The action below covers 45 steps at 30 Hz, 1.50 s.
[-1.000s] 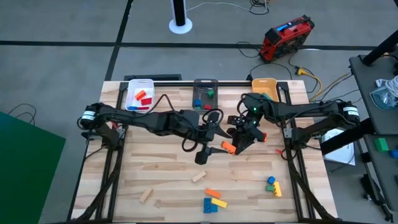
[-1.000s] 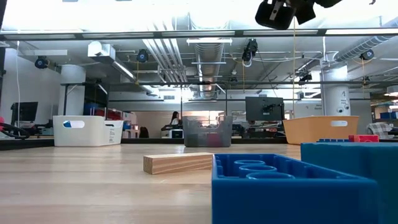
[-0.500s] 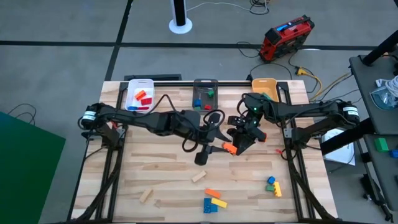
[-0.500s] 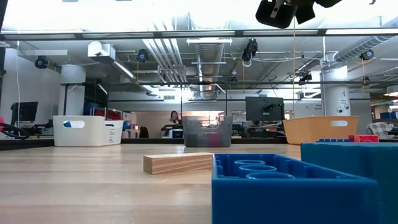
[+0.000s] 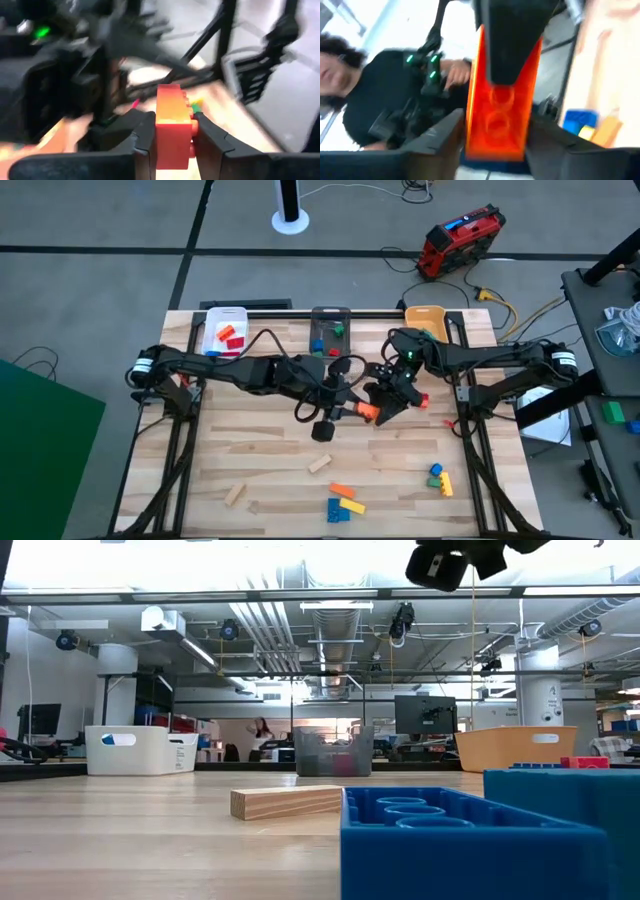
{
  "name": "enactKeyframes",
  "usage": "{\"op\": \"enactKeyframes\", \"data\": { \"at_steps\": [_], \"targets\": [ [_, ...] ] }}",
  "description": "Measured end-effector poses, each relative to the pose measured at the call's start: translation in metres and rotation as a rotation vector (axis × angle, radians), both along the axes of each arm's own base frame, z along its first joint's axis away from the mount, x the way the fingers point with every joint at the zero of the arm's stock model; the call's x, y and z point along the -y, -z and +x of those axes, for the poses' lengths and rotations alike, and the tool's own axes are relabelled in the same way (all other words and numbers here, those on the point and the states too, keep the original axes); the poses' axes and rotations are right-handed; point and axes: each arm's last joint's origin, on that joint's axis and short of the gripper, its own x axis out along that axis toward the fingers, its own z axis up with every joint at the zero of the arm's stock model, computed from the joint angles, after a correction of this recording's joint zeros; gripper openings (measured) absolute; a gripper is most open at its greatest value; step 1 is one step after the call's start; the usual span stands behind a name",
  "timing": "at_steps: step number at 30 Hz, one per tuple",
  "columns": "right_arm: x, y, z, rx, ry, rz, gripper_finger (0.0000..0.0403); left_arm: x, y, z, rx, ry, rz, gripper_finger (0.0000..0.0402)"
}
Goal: Sort blocks by size
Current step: Put the big orange game piece into the white bin
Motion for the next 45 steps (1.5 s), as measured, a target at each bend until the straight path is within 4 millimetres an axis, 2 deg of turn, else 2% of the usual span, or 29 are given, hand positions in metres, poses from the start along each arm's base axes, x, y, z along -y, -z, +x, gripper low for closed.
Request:
{"op": "enactKeyframes", "data": {
  "at_steps": [4, 9, 14, 18, 23, 30, 37, 41, 45],
  "targets": [
    [0.009, 0.000, -0.001, -0.012, 0.041, 0.007, 0.0296, -0.004, -0.007, -0.005, -0.083, -0.045, 0.055, 0.0069],
    [0.027, 0.001, -0.003, -0.033, 0.114, 0.015, 0.0330, -0.016, -0.017, -0.015, -0.206, -0.096, 0.087, 0.0069],
    [0.045, 0.006, -0.006, -0.094, 0.238, 0.010, 0.0334, -0.037, -0.023, -0.034, -0.411, -0.231, 0.138, 0.0069],
    [0.055, 0.018, -0.011, -0.203, 0.342, -0.018, 0.0323, -0.063, -0.024, -0.053, -0.593, -0.357, 0.131, 0.0069],
    [0.057, 0.032, -0.018, -0.334, 0.427, -0.081, 0.0306, -0.103, -0.019, -0.080, -0.781, -0.514, 0.053, 0.0069],
    [0.057, 0.041, -0.022, -0.426, 0.483, -0.137, 0.0287, -0.180, 0.006, -0.126, -1.004, -0.855, -0.152, 0.0069],
    [0.056, 0.042, -0.022, -0.432, 0.498, -0.150, 0.0274, -0.256, 0.052, -0.188, -1.170, -1.247, -0.363, 0.0074],
    [0.054, 0.042, -0.021, -0.433, 0.504, -0.163, 0.0268, -0.282, 0.076, -0.220, -1.213, -1.344, -0.449, 0.0076],
    [0.053, 0.042, -0.020, -0.432, 0.504, -0.165, 0.0261, -0.292, 0.093, -0.241, -1.256, -1.391, -0.508, 0.0077]
  ]
}}
